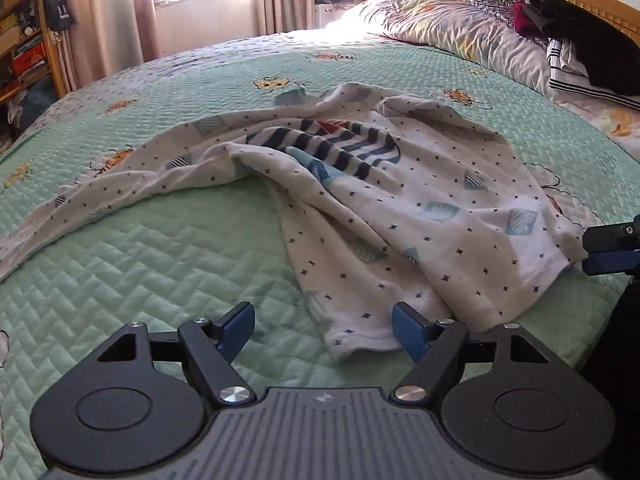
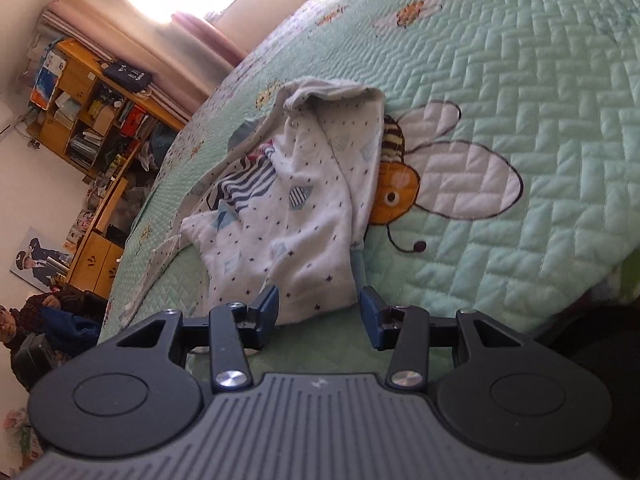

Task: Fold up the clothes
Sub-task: 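Grasp the romper hem with the left gripper and smooth it flat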

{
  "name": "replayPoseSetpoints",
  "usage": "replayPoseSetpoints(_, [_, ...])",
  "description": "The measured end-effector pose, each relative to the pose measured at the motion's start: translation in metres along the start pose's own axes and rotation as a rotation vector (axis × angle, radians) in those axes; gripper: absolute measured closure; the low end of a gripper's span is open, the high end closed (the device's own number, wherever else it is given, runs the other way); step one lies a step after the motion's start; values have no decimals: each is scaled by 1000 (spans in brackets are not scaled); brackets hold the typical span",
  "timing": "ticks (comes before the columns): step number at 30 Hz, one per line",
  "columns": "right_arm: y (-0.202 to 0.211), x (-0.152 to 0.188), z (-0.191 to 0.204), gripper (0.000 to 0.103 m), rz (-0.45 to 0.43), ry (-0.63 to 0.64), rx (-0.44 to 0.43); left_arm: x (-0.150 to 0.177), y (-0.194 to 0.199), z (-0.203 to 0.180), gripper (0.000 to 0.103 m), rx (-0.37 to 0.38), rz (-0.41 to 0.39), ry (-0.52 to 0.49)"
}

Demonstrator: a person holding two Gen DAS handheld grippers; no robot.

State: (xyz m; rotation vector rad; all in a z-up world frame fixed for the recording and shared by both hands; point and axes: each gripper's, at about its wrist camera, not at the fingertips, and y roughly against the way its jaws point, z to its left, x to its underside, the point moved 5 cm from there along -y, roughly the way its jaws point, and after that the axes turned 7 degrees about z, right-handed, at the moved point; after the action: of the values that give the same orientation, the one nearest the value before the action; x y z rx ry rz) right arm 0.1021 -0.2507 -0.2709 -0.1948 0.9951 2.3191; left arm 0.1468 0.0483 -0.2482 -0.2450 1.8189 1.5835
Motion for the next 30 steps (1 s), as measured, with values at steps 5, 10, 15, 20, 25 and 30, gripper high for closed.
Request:
replayPoseSetpoints(5, [-6,1,-7,56,24,-90,-83,-3,-7,5,26,108,12,101])
replayPoseSetpoints(10, [-7,0,-3,56,30,-97,-112,-7,-12,15,47,222,10,209])
replayPoseSetpoints(15, [-4,-2,-4,56,17,-89,-97,-3,-15,24,85,283,19,325])
replayPoseSetpoints(20, [-2,-4,-1,56,8,-54,-75,7,-14,37,95,311,10,432])
replayPoseSetpoints(25, [1,-4,2,56,-4,-30,-58,7,14,60,98,244,-63,462])
replayPoseSetpoints(30, [12,-9,5,56,-40,-7,-60,24,72,110,99,131,-164,522])
